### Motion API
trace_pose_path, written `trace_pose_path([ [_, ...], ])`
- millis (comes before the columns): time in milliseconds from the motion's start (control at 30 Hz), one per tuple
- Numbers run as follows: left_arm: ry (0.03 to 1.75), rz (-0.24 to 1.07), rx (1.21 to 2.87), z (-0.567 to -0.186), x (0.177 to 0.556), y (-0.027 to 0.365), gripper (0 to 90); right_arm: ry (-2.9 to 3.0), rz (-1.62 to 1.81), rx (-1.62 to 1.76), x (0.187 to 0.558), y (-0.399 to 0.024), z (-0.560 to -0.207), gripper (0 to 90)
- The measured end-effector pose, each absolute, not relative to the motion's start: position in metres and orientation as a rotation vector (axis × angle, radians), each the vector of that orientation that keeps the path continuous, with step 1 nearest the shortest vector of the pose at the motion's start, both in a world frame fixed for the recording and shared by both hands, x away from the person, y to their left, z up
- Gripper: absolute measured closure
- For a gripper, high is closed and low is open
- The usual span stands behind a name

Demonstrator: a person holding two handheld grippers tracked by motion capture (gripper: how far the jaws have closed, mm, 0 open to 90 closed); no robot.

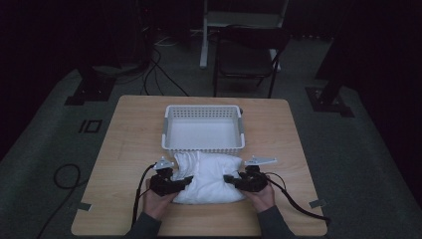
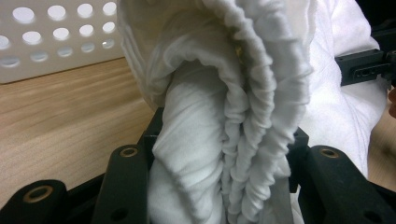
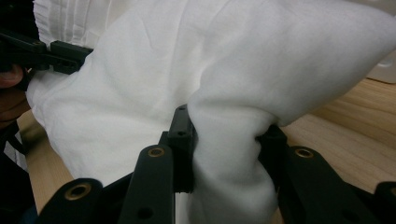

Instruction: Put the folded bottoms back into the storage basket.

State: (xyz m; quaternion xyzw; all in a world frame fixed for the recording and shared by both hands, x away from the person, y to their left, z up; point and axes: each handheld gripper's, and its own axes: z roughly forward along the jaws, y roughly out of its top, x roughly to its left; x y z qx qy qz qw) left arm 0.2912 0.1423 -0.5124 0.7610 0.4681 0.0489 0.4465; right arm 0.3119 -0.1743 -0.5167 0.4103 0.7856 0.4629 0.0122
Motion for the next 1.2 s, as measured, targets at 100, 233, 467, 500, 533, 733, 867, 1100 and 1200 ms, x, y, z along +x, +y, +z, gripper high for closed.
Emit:
trace_pose_path([
  [100, 1.159, 0.119, 1.881, -0.511, 0.290, 0.142, 52.4, 2.448, 1.446, 1.275, 0.311, -0.174, -0.515, 67.1],
  [233, 1.157, 0.115, 1.875, -0.508, 0.289, 0.143, 52.4, 2.443, 1.455, 1.270, 0.310, -0.175, -0.513, 67.1],
  [467, 1.149, 0.126, 1.873, -0.503, 0.287, 0.143, 52.4, 2.434, 1.471, 1.271, 0.309, -0.176, -0.511, 67.1],
  [500, 1.147, 0.126, 1.870, -0.502, 0.287, 0.143, 52.4, 2.432, 1.475, 1.270, 0.309, -0.176, -0.510, 67.1],
  [533, 1.146, 0.128, 1.869, -0.502, 0.286, 0.143, 52.4, 2.430, 1.478, 1.270, 0.309, -0.177, -0.510, 67.1],
  [733, 1.147, 0.133, 1.859, -0.498, 0.285, 0.143, 52.4, 2.422, 1.464, 1.251, 0.307, -0.175, -0.505, 67.1],
  [867, 1.142, 0.147, 1.858, -0.494, 0.283, 0.143, 52.5, 2.413, 1.458, 1.241, 0.305, -0.174, -0.502, 67.1],
  [1100, 1.134, 0.166, 1.852, -0.490, 0.282, 0.142, 52.5, 2.402, 1.447, 1.221, 0.304, -0.173, -0.499, 67.1],
  [1200, 1.135, 0.167, 1.845, -0.488, 0.281, 0.142, 52.4, 2.399, 1.451, 1.217, 0.304, -0.173, -0.497, 67.1],
])
